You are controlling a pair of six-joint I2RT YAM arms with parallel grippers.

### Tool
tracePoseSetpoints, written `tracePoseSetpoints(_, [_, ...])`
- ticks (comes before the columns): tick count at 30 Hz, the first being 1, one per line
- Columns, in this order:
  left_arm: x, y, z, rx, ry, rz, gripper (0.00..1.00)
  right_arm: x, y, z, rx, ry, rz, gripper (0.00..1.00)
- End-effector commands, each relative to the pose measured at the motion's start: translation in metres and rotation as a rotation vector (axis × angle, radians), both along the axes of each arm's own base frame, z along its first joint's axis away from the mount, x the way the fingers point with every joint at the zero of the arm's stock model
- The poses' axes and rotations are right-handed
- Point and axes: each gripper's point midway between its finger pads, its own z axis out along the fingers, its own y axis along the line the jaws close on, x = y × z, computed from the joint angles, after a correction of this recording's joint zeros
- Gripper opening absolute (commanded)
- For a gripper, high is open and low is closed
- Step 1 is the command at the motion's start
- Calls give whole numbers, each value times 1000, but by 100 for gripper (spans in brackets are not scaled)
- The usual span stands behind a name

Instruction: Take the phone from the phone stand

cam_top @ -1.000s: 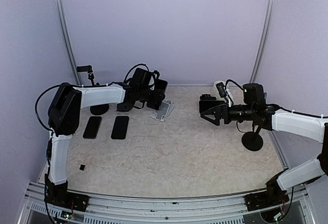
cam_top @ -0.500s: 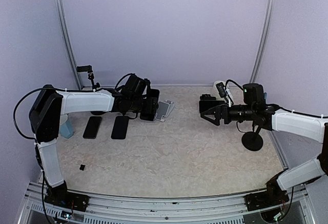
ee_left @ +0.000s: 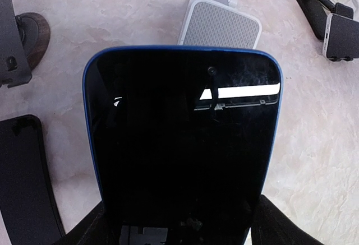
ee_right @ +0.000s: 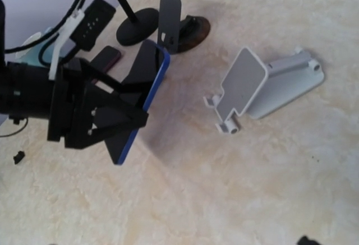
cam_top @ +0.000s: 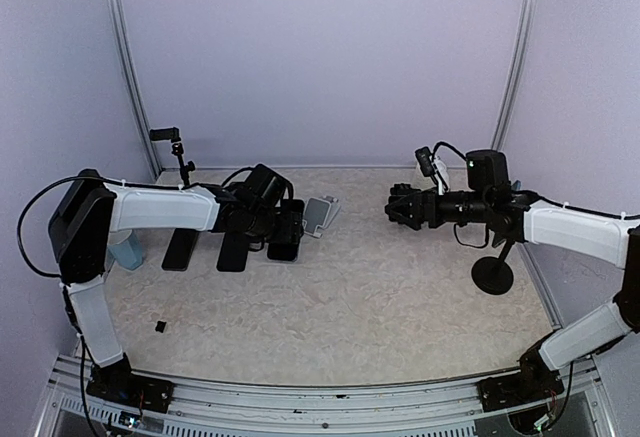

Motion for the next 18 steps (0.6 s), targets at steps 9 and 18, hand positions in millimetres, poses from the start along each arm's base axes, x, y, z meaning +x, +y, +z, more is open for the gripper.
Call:
tracePoseSetpoints(9, [-21,-22,-23,-49,142,48,45,5,14,5,3,-12,5,91])
tracePoseSetpoints(18, [-21,-24,-47,39,174,107,47,2,12,5,-3,-18,8,91])
